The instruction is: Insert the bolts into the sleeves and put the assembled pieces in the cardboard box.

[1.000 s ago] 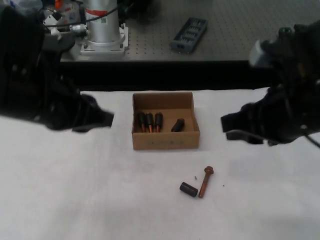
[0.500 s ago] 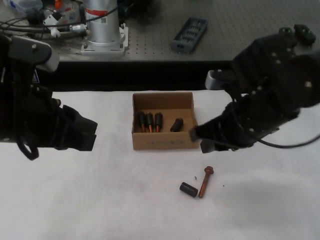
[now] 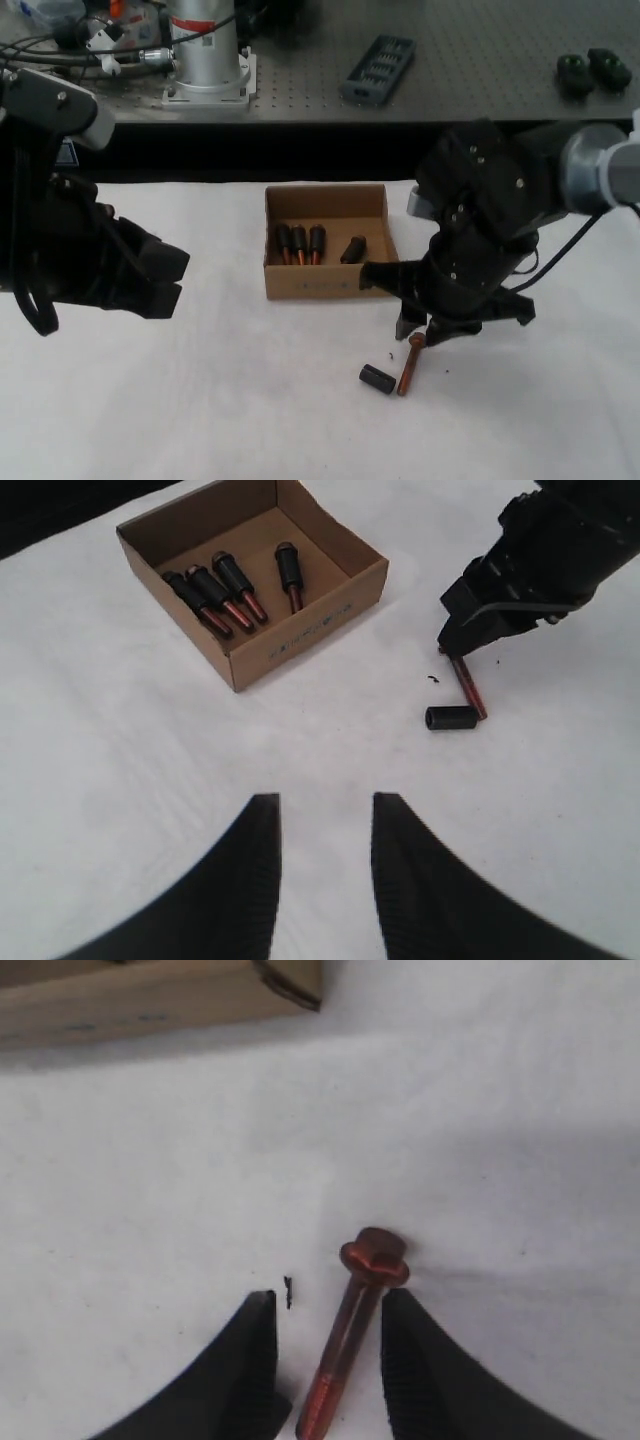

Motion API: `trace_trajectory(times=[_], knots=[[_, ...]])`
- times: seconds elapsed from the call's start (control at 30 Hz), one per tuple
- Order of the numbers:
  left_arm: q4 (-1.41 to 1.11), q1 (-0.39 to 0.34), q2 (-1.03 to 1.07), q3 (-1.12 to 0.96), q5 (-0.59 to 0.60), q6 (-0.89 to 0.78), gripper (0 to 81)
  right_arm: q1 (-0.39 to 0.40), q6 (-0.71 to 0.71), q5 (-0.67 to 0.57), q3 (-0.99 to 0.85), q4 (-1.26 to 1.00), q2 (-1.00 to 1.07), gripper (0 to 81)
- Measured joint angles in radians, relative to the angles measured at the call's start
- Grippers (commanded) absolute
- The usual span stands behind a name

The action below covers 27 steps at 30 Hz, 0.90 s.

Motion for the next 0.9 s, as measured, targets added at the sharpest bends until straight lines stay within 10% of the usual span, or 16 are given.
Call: trace_trajectory(times=[0.63,0.9], knots=[[0.0,0.0,0.0,0.0,0.068,0.12,23.0,-0.005,0.013,-0.022,-0.016,0.01,0.086,0.1],[0.018,-0.046,0.0,0.0,0.114,0.287,23.0,0.002,-0.124,-0.014,-0.017,0.022,0.062,3.2]])
